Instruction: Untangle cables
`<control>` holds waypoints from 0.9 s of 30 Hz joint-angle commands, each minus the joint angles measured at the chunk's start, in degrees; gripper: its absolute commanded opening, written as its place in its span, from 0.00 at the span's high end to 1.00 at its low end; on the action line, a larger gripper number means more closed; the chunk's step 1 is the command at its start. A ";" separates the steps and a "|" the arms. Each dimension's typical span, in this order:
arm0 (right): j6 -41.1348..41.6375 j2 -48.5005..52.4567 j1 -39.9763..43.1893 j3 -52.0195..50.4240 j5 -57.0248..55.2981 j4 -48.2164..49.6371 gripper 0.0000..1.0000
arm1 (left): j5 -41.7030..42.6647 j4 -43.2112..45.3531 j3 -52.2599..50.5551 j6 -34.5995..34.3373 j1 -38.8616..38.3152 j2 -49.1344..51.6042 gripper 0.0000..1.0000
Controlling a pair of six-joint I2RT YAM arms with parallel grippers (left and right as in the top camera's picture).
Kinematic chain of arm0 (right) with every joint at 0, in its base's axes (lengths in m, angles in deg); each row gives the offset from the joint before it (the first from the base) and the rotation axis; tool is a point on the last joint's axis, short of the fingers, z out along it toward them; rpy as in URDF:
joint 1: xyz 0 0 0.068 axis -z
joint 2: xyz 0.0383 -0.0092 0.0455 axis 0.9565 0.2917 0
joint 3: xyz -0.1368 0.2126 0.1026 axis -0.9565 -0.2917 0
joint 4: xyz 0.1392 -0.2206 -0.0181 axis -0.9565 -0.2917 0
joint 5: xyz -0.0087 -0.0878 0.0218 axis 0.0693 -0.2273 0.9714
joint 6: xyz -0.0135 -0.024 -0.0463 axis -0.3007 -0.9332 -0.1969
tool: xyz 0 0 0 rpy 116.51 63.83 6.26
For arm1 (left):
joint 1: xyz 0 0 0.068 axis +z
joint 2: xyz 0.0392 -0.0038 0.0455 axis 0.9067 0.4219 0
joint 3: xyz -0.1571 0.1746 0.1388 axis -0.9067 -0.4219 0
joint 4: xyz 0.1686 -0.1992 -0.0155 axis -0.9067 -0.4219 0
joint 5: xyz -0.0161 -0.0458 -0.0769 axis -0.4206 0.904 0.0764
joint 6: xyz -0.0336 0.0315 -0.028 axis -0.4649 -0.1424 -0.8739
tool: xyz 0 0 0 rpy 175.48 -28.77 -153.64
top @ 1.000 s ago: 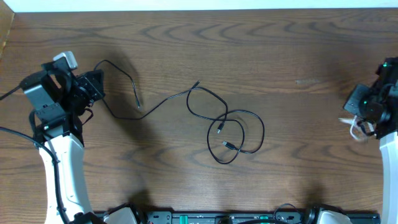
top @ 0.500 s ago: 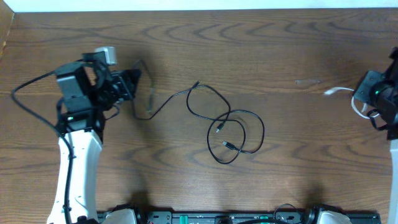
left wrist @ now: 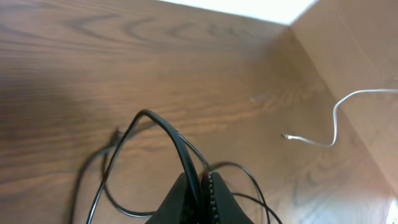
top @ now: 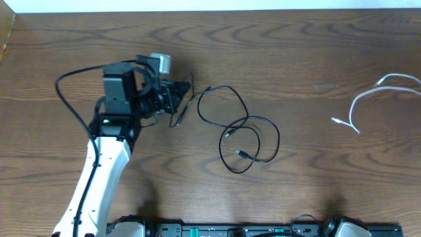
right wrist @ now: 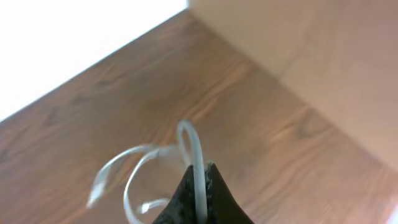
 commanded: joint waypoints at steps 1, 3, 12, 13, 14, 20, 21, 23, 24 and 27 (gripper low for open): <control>-3.08 2.03 4.66 3.08 -8.15 -1.49 0.99 | 0.52 0.04 -1.25 2.60 -2.14 -0.61 0.91; -2.93 2.67 7.32 3.17 -9.49 -1.38 0.99 | 0.55 0.02 -1.44 2.71 -2.95 -0.61 0.92; -2.95 6.64 19.21 3.19 -13.94 1.22 0.99 | 0.57 -0.59 -4.31 3.13 -4.66 -0.61 0.92; -2.97 7.19 20.39 3.19 -13.94 1.57 0.99 | 0.57 -0.57 -4.76 3.13 -4.66 -0.61 0.91; -2.95 7.65 21.35 3.19 -13.92 1.81 0.99 | 0.57 -0.52 -5.38 3.15 -4.66 -0.61 0.92; -2.93 12.26 25.88 3.19 -8.87 2.03 0.99 | 0.57 2.14 -7.74 3.30 -4.66 -0.61 0.91; -2.93 13.40 26.56 3.19 -7.32 2.03 0.99 | 0.57 2.49 -7.76 3.30 -4.66 -0.61 0.91; -2.93 17.00 28.61 3.19 -2.08 2.01 0.99 | 0.81 2.93 -7.76 3.32 -4.66 -0.61 0.91; -2.91 18.43 29.38 3.15 -0.52 1.88 0.99 | 0.81 2.99 -7.76 3.32 -4.68 -0.61 0.91; -1.79 22.03 31.41 2.97 1.44 0.96 0.99 | 1.01 3.17 -7.76 3.30 -4.68 -0.61 0.91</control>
